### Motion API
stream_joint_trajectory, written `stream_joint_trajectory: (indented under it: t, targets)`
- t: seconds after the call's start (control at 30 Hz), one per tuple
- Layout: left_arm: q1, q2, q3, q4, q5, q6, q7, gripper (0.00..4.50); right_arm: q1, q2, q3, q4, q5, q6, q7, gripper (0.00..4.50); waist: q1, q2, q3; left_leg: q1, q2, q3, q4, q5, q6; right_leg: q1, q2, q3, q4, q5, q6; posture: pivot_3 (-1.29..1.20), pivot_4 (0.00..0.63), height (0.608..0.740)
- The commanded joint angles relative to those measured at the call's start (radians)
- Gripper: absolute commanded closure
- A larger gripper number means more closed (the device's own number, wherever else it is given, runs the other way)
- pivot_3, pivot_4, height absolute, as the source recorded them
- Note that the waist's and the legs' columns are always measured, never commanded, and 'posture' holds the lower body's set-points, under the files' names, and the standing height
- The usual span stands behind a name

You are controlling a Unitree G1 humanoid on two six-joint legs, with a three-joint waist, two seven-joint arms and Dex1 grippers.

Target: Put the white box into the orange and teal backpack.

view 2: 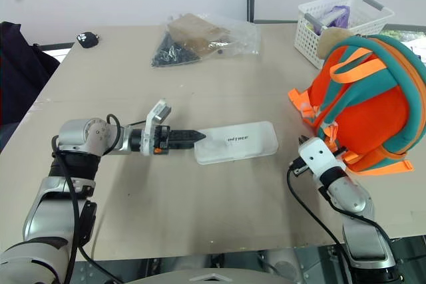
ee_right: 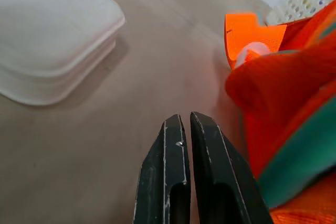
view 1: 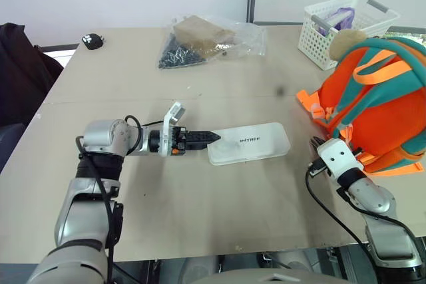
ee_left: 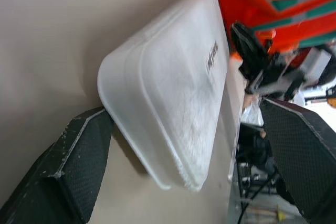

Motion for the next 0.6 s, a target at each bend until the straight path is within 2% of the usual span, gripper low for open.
stream_joint_trajectory:
  t: [0.03, 0.3, 0.6]
  targets:
    - [0.055, -0.015, -0.042, -0.031, 0.005, 0.090, 0.068, 0.00, -0.024, 0.028, 0.073, -0.051, 0.023, 0.085, 0.027, 4.44, 0.002, 0.000, 0.000, 0.000, 0.000, -0.001, 0.000, 0.000, 0.000, 0.000, 0.000, 0.000, 0.000, 0.000, 0.000, 0.00, 0.150, 0.725]
    - [0.088, -0.042, -0.045, -0.095, -0.020, 0.168, 0.139, 0.00, -0.060, 0.029, 0.128, -0.055, 0.032, 0.137, 0.039, 4.44, 0.012, 0.001, -0.003, 0.000, -0.004, -0.001, 0.000, 0.000, 0.000, 0.000, -0.002, 0.001, 0.000, 0.000, 0.000, 0.00, 0.150, 0.725]
    - [0.067, -0.139, 0.049, -0.019, -0.019, 0.174, 0.231, 0.00, -0.082, 0.017, 0.142, -0.039, 0.076, 0.074, 0.067, 4.44, 0.023, 0.004, -0.008, -0.001, -0.007, -0.005, 0.000, 0.000, 0.000, 0.001, -0.004, -0.001, 0.000, 0.000, 0.000, 0.00, 0.150, 0.725]
